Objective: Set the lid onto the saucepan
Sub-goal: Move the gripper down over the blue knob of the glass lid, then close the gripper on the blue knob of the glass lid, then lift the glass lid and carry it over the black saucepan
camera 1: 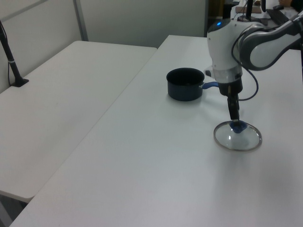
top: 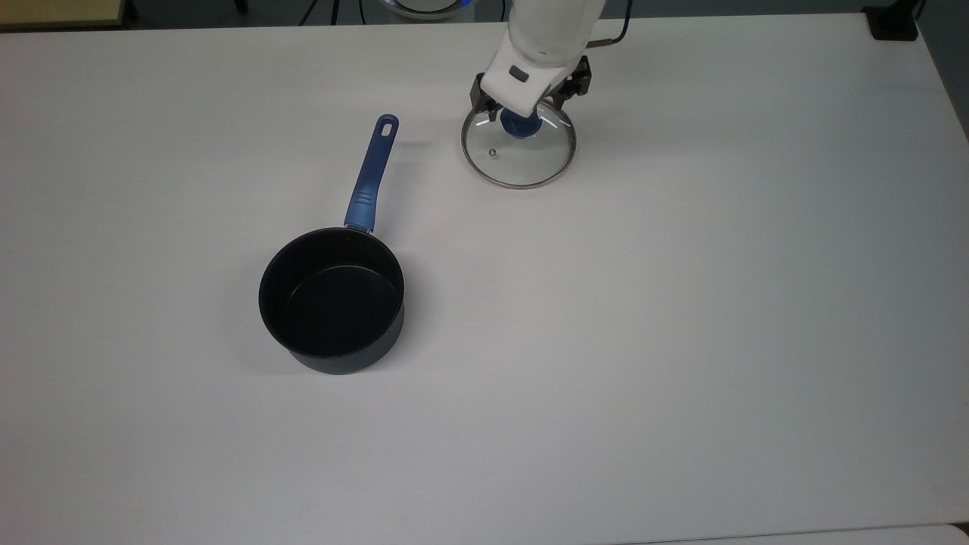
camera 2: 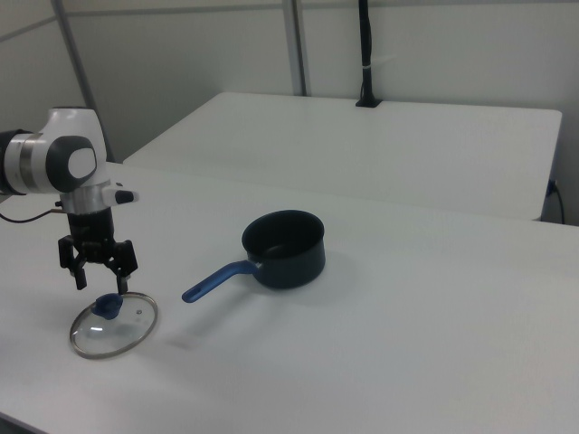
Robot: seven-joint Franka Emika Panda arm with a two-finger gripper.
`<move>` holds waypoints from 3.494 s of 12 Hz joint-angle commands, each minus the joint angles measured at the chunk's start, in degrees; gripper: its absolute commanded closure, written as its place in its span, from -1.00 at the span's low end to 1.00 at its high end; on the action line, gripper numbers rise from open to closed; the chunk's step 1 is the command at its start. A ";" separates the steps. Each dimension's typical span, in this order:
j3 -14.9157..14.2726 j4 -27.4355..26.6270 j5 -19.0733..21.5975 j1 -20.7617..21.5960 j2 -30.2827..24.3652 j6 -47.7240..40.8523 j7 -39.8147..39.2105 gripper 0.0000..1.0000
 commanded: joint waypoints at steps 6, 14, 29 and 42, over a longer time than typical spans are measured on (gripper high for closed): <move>1.24 -0.42 -2.87 -0.08 4.49 3.92 1.12 -0.74; 1.50 0.19 -7.44 -0.96 3.62 2.87 4.89 -1.00; 2.64 9.76 -6.83 -6.92 -0.50 -9.07 1.48 0.62; -10.44 44.14 -11.48 -10.98 18.63 -7.97 11.13 0.65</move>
